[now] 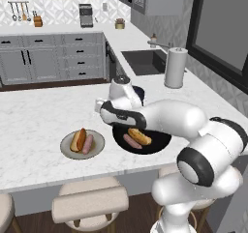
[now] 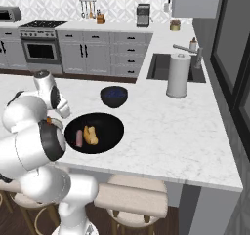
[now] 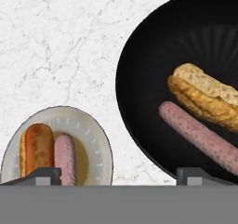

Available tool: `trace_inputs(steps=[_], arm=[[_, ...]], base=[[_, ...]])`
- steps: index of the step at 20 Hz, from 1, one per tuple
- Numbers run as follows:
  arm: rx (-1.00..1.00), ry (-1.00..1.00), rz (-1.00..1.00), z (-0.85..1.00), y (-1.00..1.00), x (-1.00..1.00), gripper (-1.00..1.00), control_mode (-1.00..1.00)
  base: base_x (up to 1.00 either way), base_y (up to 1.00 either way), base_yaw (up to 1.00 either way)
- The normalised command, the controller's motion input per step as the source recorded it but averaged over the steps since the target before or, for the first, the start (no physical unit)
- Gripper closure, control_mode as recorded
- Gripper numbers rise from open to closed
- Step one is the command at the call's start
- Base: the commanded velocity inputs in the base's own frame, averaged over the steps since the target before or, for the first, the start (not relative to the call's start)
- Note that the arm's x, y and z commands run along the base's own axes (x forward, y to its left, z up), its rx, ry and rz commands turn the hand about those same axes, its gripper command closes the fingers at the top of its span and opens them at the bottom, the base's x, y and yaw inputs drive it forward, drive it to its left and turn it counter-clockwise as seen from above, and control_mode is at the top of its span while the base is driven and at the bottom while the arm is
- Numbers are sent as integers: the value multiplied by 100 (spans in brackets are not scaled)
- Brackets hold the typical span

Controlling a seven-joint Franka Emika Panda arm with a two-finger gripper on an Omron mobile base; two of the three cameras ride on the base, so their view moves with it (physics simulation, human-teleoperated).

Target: Place one bun and one sausage from the bowl on each plate.

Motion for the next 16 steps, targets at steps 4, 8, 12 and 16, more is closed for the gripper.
trace_inputs(steps=[4, 8, 12, 16], arm=[[0, 13, 0, 47, -100, 0, -100, -100], [-1, 19, 8, 4, -100, 0, -100, -100], [-4, 27, 20, -21, -69, 0, -100, -100], [-4, 30, 30, -72, -20, 21, -100, -100]], base=[[0, 0, 0], [0, 0, 0], [0, 0, 0], [0, 0, 0]])
